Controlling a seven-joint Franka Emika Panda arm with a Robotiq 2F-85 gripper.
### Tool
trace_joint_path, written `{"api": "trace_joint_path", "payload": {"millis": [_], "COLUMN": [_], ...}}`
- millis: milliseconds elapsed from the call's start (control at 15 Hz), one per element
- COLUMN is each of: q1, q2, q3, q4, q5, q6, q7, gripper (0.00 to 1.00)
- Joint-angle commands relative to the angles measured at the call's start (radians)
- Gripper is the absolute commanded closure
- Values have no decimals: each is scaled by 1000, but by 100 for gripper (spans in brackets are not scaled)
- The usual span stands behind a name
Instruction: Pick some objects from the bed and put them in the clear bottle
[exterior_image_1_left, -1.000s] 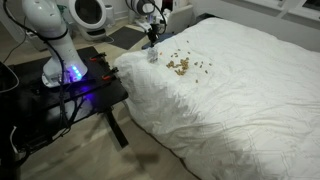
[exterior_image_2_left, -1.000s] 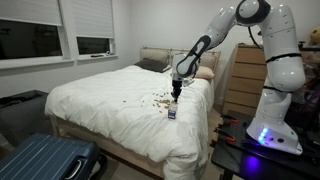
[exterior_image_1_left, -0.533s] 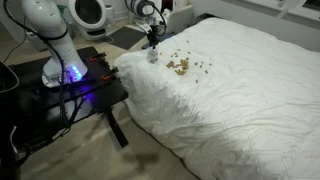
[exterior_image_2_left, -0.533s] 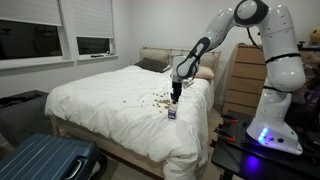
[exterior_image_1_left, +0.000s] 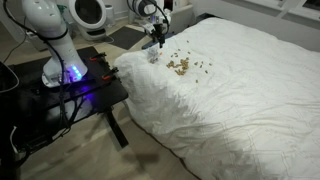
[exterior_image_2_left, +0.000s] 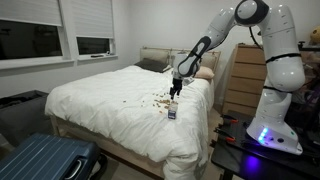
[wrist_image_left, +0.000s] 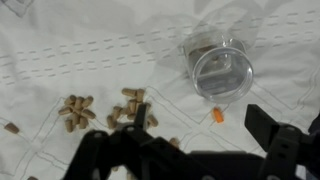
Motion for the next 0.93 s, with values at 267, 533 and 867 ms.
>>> {"api": "trace_joint_path", "payload": {"millis": [267,533,867], "q1": [-113,-174,-187], "q2": [-81,-57,51], "q3": [-9,21,18], "q4": [21,96,237], "q5": [98,197,197], "q6": [28,-40,-123], "q7": [-27,-109,-134], "gripper": [0,0,0]}}
